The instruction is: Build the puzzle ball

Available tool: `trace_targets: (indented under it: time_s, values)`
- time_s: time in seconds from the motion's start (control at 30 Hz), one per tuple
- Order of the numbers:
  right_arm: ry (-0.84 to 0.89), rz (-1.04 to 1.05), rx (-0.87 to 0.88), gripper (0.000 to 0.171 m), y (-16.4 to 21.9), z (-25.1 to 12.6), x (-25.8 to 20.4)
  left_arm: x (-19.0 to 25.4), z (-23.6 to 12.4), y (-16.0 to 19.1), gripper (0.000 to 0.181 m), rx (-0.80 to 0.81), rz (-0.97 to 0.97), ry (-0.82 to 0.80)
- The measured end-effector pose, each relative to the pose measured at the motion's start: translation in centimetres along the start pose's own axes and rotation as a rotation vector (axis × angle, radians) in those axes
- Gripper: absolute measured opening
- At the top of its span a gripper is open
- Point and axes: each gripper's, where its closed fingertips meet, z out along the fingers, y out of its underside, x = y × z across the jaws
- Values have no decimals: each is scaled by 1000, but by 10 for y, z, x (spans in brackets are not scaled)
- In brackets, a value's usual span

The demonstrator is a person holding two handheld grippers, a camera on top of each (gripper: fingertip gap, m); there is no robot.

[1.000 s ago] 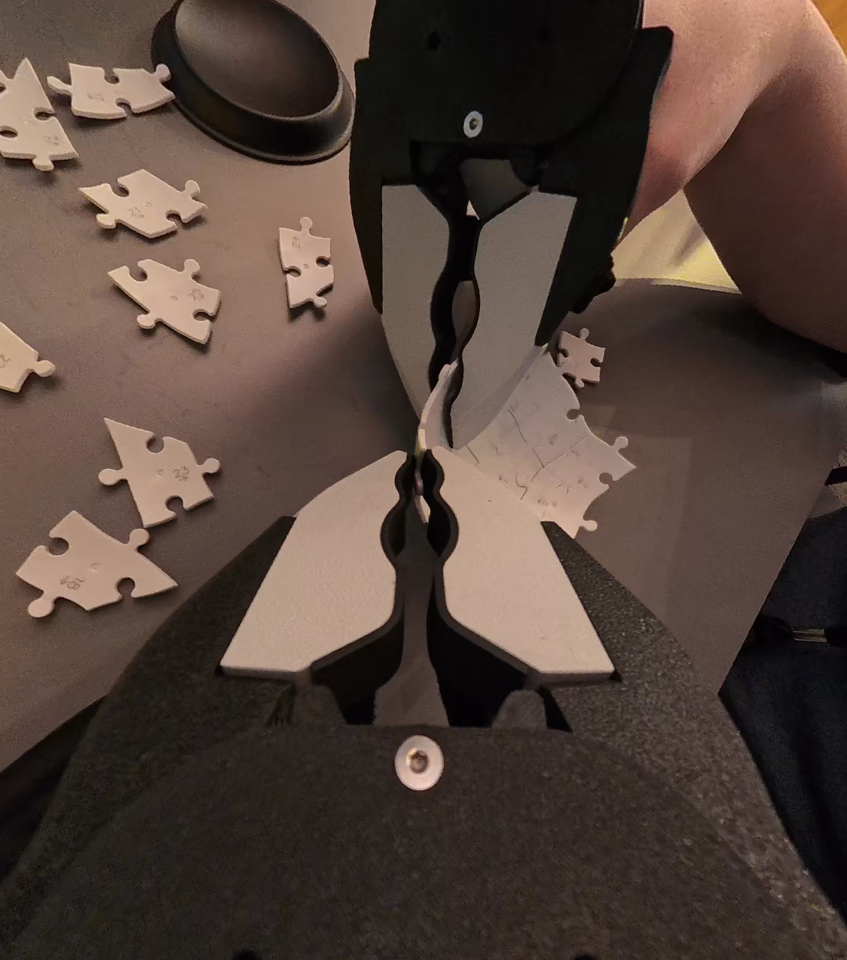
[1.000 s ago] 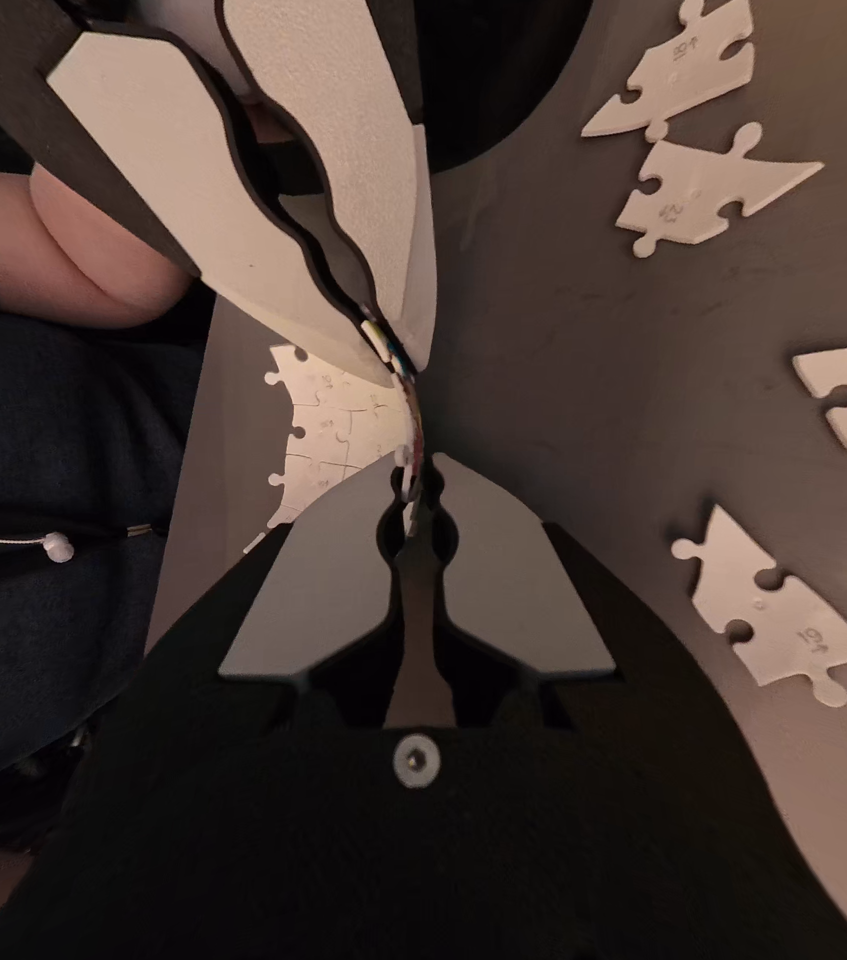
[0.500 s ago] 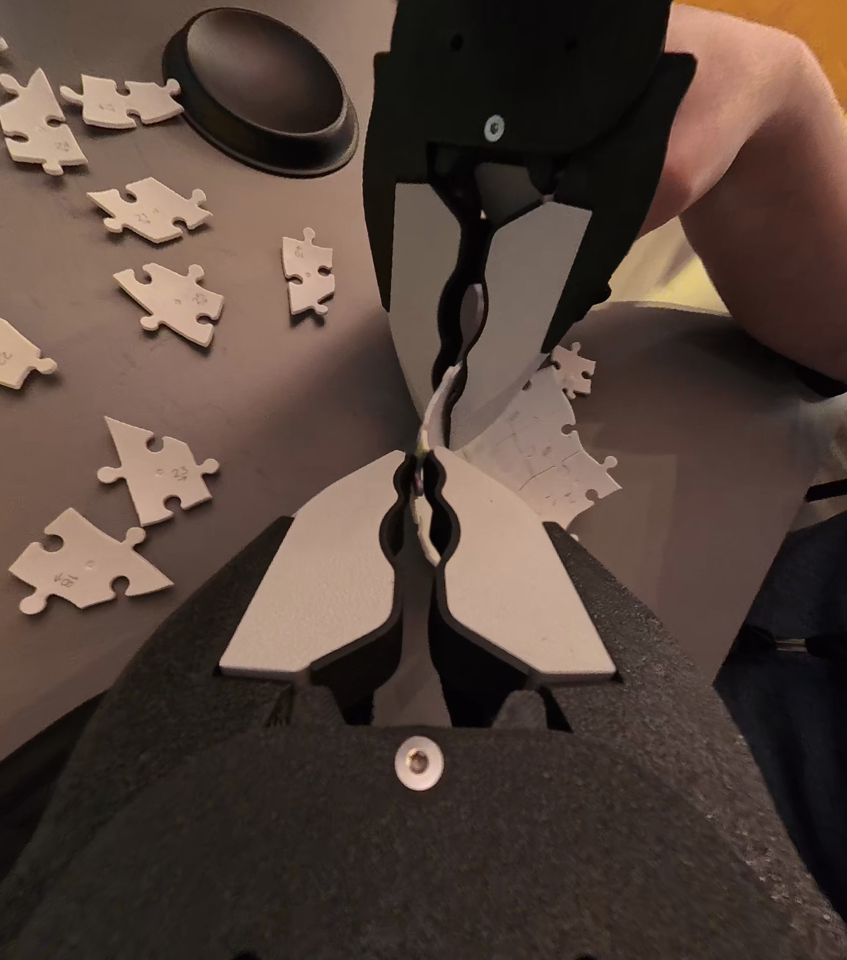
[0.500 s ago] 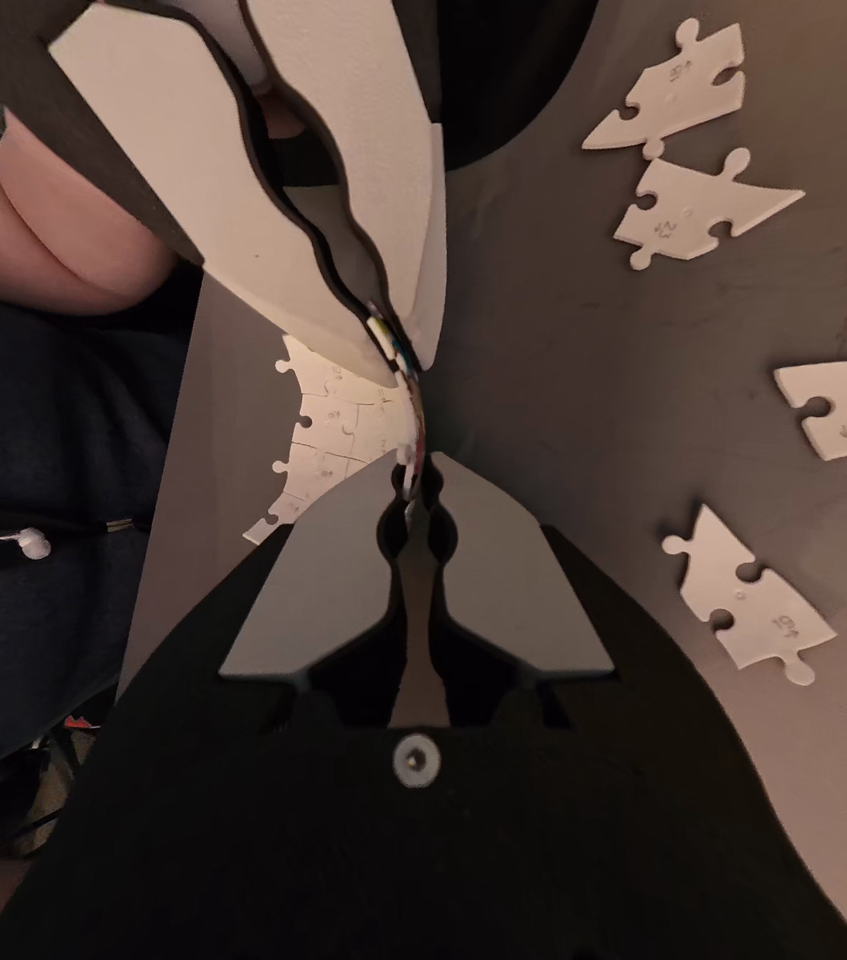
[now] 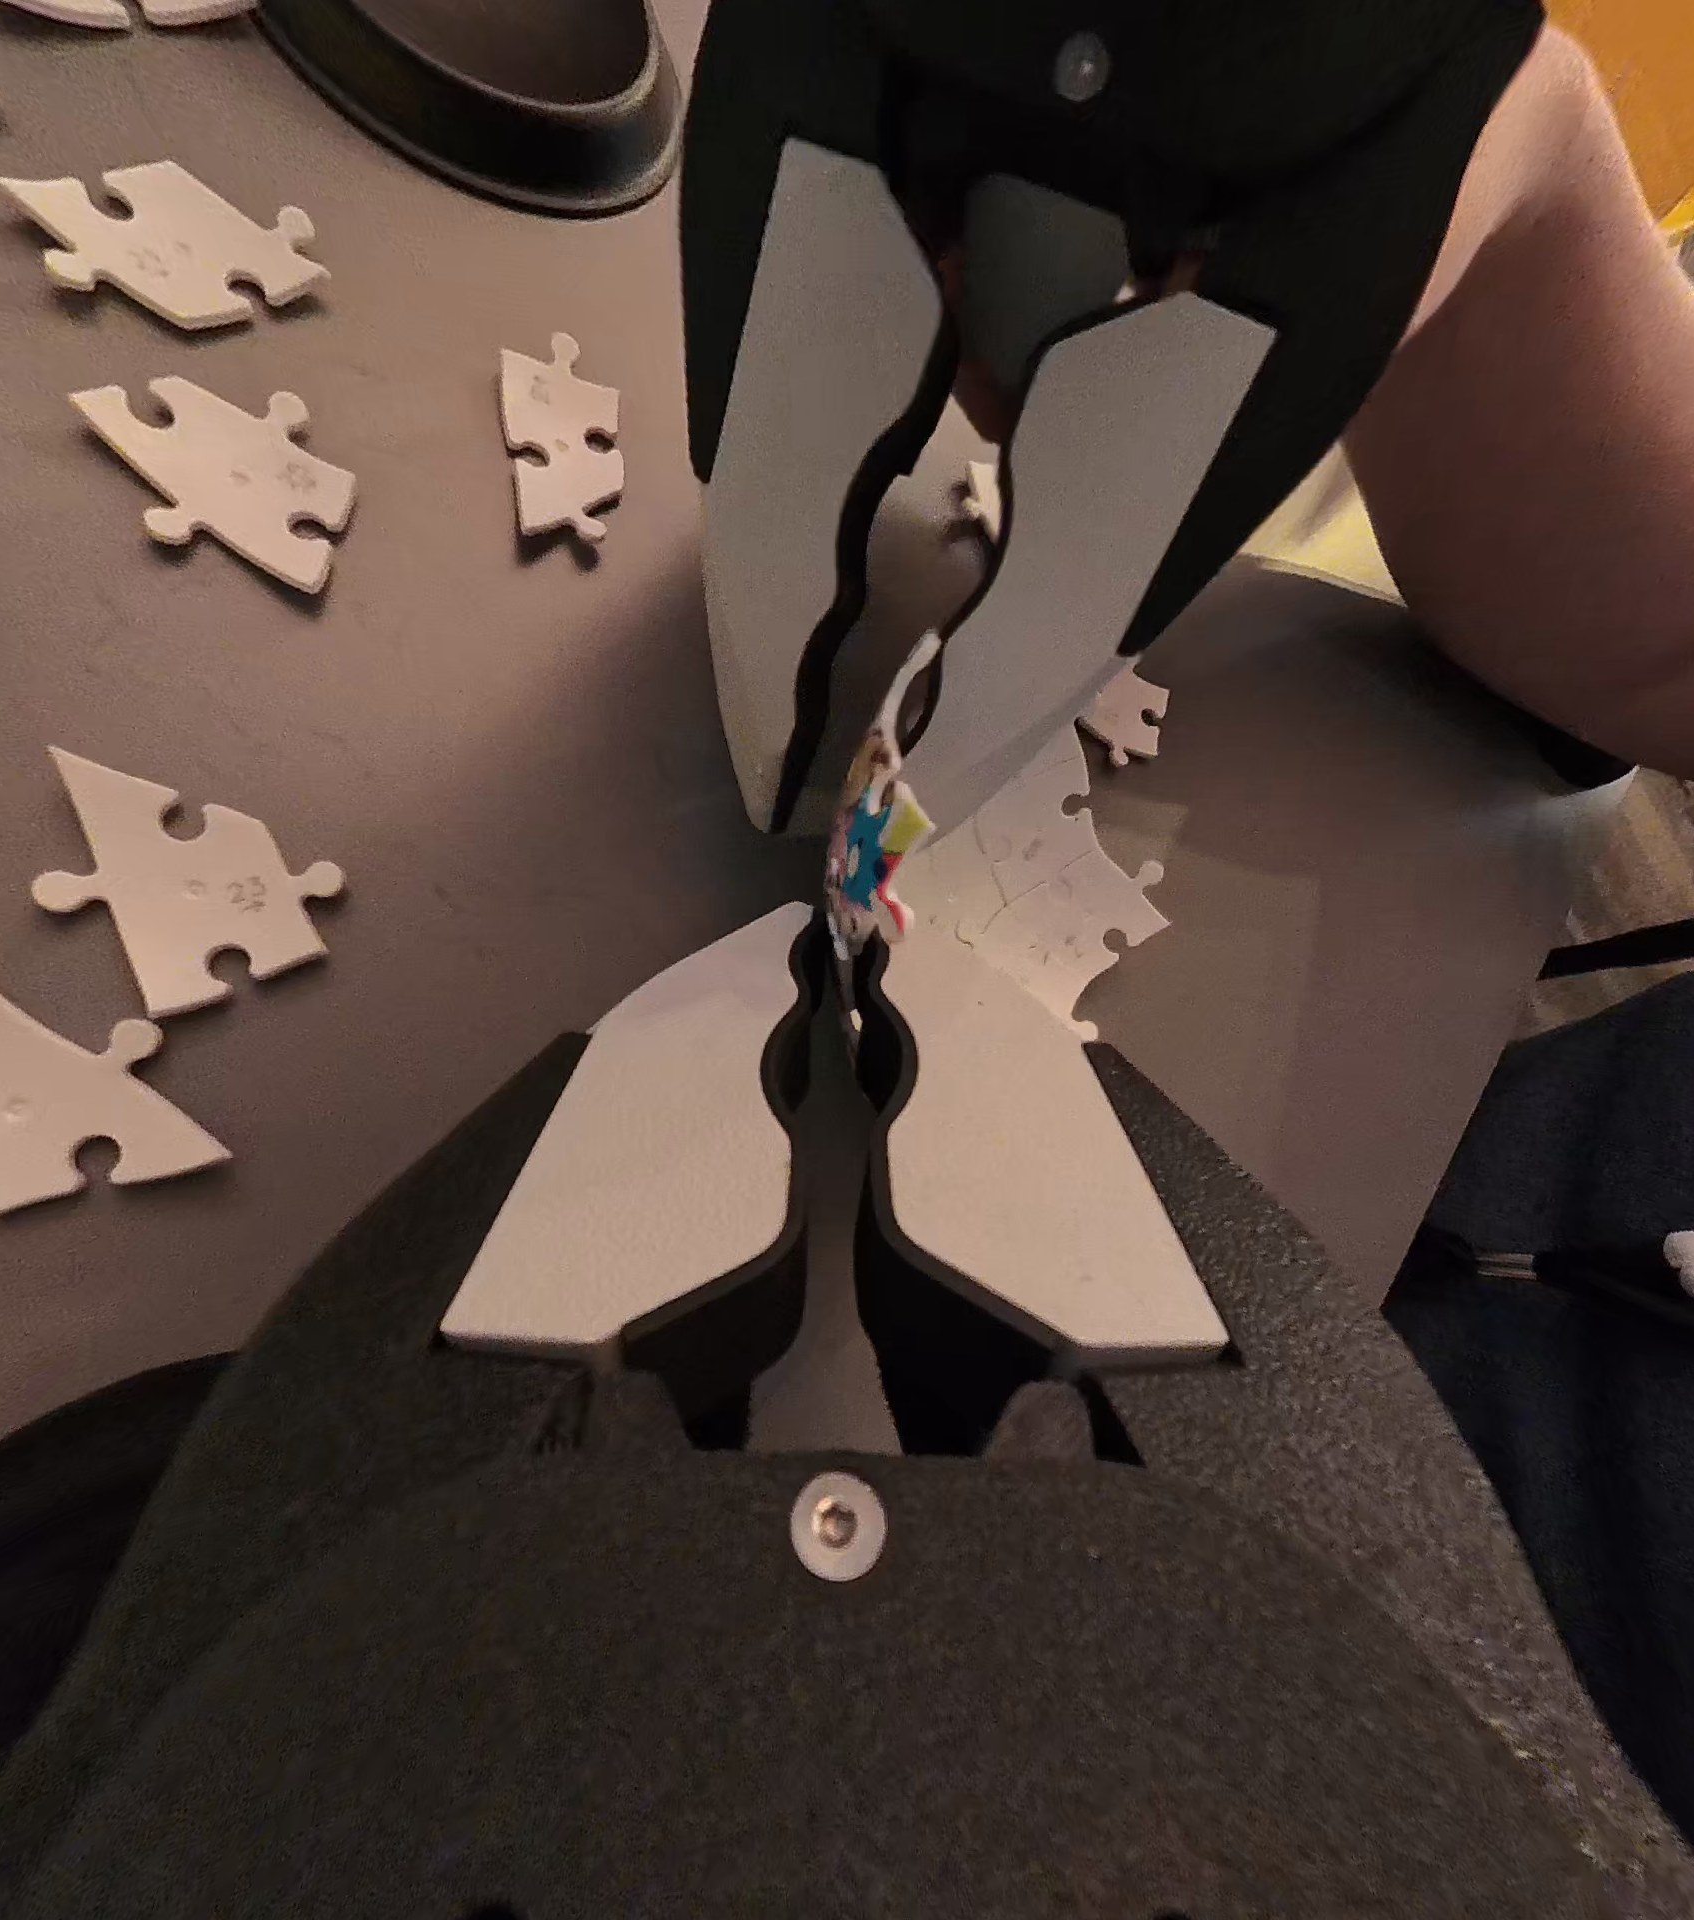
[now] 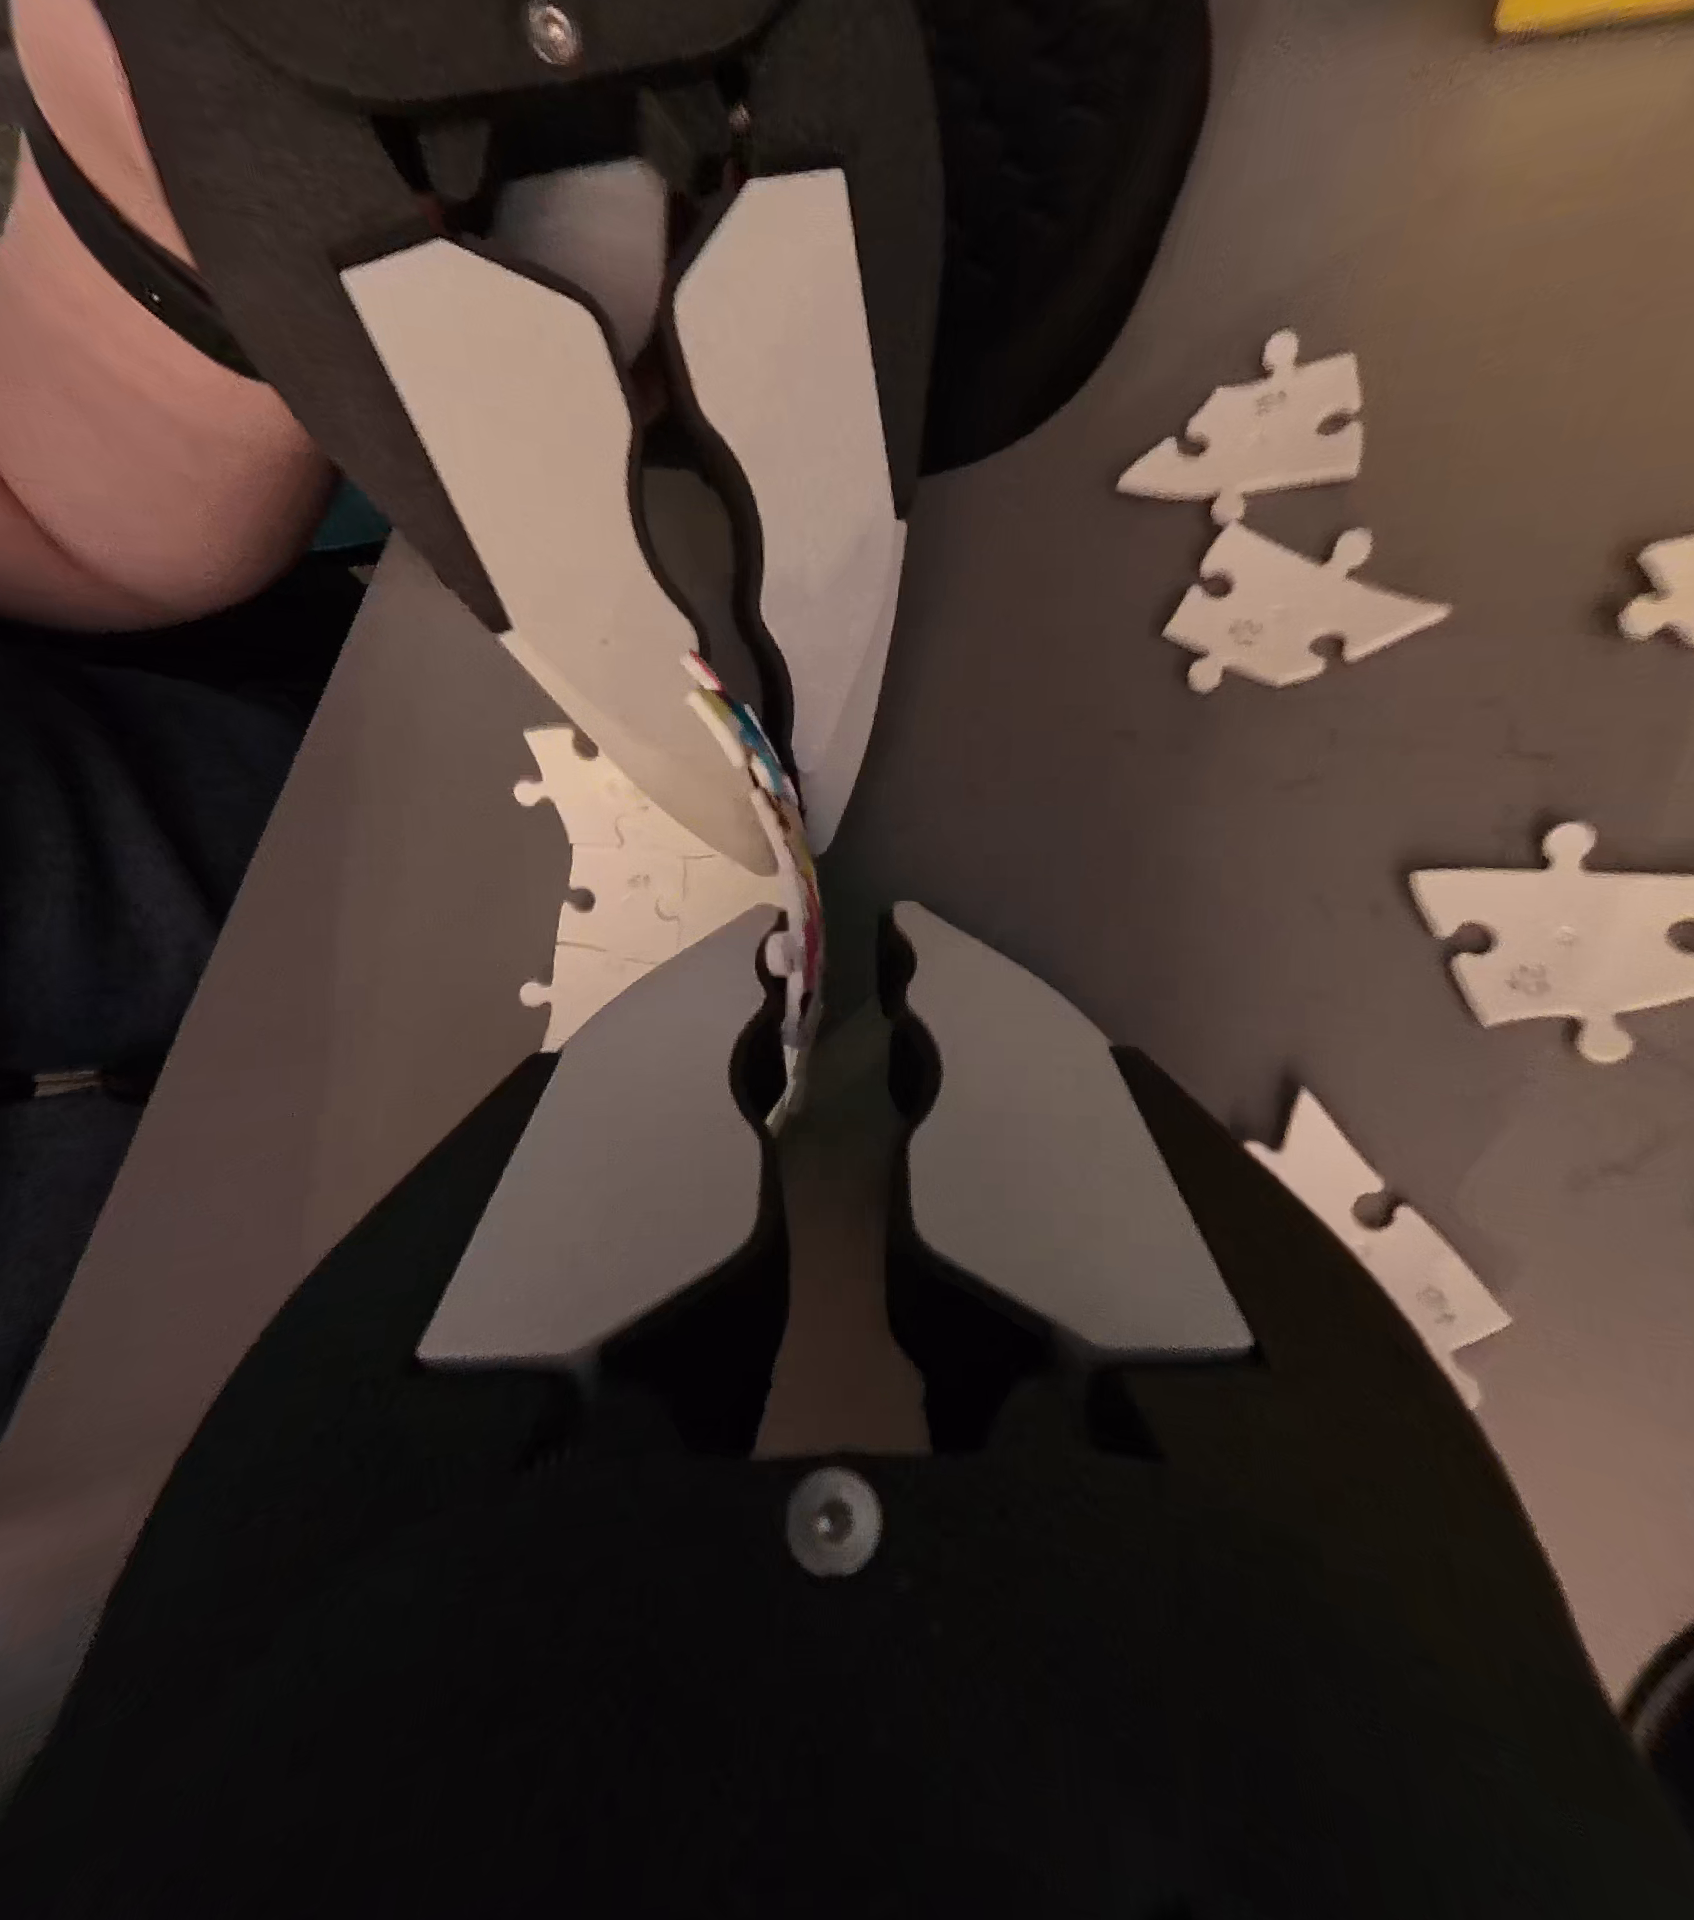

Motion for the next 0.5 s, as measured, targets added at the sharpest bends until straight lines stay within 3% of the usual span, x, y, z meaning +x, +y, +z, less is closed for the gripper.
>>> trace_targets:
  time_s: [0.23, 0.5]
  values:
    - [22, -70, 52, 5, -12, -1, -3, -2, -2, 1, 2, -1, -7, -10]
    - [42, -100, 15, 5, -9, -1, -3, -2, 0, 2, 3, -22, 23, -30]
